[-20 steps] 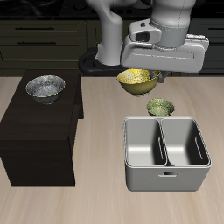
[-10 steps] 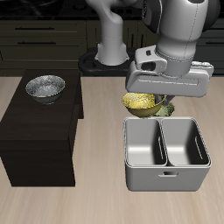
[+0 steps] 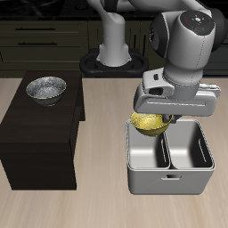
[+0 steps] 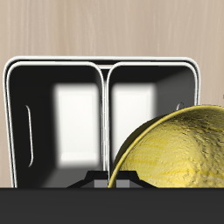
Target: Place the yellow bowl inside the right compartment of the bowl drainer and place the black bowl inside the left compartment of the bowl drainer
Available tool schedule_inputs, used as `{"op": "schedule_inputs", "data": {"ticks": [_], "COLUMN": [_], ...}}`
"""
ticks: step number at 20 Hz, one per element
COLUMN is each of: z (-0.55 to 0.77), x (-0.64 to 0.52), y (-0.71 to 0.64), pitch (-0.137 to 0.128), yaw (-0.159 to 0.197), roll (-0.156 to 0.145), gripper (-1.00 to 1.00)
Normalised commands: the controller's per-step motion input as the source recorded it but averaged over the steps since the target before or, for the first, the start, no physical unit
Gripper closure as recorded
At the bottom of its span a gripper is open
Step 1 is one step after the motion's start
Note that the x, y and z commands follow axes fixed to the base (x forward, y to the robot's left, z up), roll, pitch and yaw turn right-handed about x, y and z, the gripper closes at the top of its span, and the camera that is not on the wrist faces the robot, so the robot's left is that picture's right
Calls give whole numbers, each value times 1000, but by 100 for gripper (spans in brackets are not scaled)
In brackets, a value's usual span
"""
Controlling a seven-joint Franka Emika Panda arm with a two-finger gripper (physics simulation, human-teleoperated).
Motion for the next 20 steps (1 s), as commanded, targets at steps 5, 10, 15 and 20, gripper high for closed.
{"op": "schedule_inputs", "data": {"ticks": [5,10,15,20], "z": [-307,-211,-160,-66], "x": [54,1,-40,2], "y": [68,-8,-71,-75], "pitch": [30,-8,18,9], "yaw": [4,74,3,3], "roll": [4,-52,6,-9], "gripper": [100,100,-100,-100]}}
